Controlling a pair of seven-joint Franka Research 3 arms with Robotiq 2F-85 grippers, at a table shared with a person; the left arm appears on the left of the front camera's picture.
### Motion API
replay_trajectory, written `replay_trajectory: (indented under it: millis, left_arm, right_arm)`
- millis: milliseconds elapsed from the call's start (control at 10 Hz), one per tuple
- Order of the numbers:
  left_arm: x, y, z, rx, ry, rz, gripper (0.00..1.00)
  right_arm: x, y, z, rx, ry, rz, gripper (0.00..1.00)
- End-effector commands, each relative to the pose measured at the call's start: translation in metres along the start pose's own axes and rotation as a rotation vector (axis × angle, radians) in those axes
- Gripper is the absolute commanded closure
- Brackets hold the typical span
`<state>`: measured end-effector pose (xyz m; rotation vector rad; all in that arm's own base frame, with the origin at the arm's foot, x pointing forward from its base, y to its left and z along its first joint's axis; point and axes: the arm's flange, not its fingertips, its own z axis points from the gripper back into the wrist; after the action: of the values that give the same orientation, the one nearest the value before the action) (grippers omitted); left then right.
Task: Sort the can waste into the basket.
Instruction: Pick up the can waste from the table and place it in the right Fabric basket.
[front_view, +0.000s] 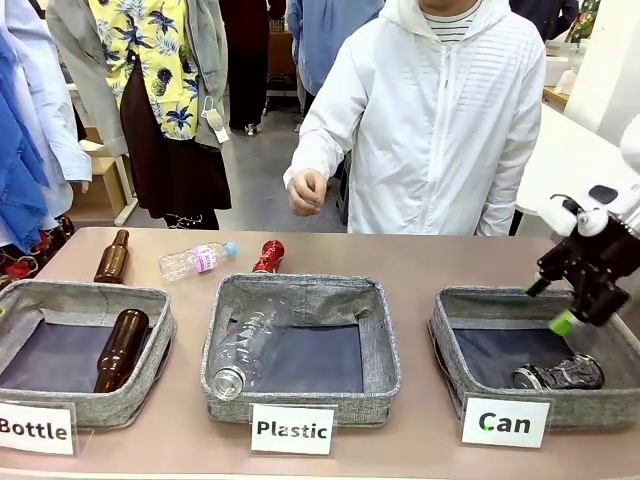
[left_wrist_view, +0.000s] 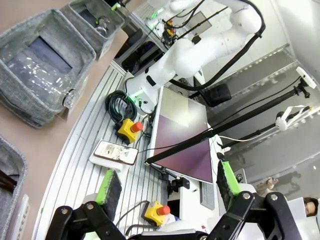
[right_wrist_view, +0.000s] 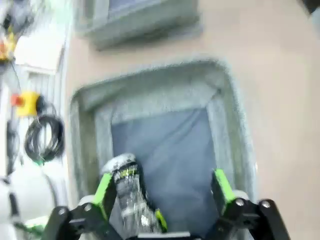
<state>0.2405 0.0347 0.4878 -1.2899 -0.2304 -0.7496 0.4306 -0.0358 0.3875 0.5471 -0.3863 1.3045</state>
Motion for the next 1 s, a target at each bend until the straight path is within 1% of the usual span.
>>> replay_trajectory:
  millis: [0, 100, 200, 300, 400, 500, 600, 700, 800, 900]
  left_arm:
    - [-0.002, -0.002, -0.001, -0.006, 0.006, 0.014, 0.00]
    - [-0.002, -0.002, -0.001, -0.006, 0.006, 0.014, 0.00]
    - [-0.002, -0.002, -0.001, -0.006, 0.006, 0.014, 0.00]
    - [-0.002, -0.002, -0.001, -0.006, 0.006, 0.014, 0.00]
    - [-0.002, -0.002, -0.001, -0.006, 0.006, 0.014, 0.00]
    - [-0.002, -0.002, -0.001, -0.006, 0.006, 0.014, 0.00]
    - [-0.002, -0.002, -0.001, -0.006, 0.006, 0.014, 0.00]
    - [-0.002, -0.002, -0.001, -0.006, 0.006, 0.014, 0.00]
    - [-0.002, -0.002, -0.001, -0.006, 0.006, 0.014, 0.00]
    - [-0.002, -0.002, -0.001, -0.006, 0.006, 0.014, 0.00]
  right_arm:
    - [0.013, -0.028, 0.011, 0.023, -0.560, -0.454, 0.00]
    - [0.012, -0.033, 0.015, 0.106, -0.672, -0.578, 0.00]
    - [0.007, -0.041, 0.020, 0.131, -0.790, -0.761, 0.00]
    - [0.000, -0.047, 0.024, 0.160, -0.860, -0.838, 0.00]
    - [-0.006, -0.053, 0.028, 0.173, -0.914, -0.887, 0.00]
    - [-0.009, -0.057, 0.028, 0.169, -0.929, -0.905, 0.00]
    - [-0.009, -0.057, 0.027, 0.175, -0.907, -0.914, 0.00]
    - [-0.007, -0.059, 0.023, 0.165, -0.879, -0.896, 0.00]
    - [-0.022, -0.058, 0.030, 0.221, -0.757, -0.827, 0.00]
    - [-0.022, -0.058, 0.030, 0.221, -0.757, -0.827, 0.00]
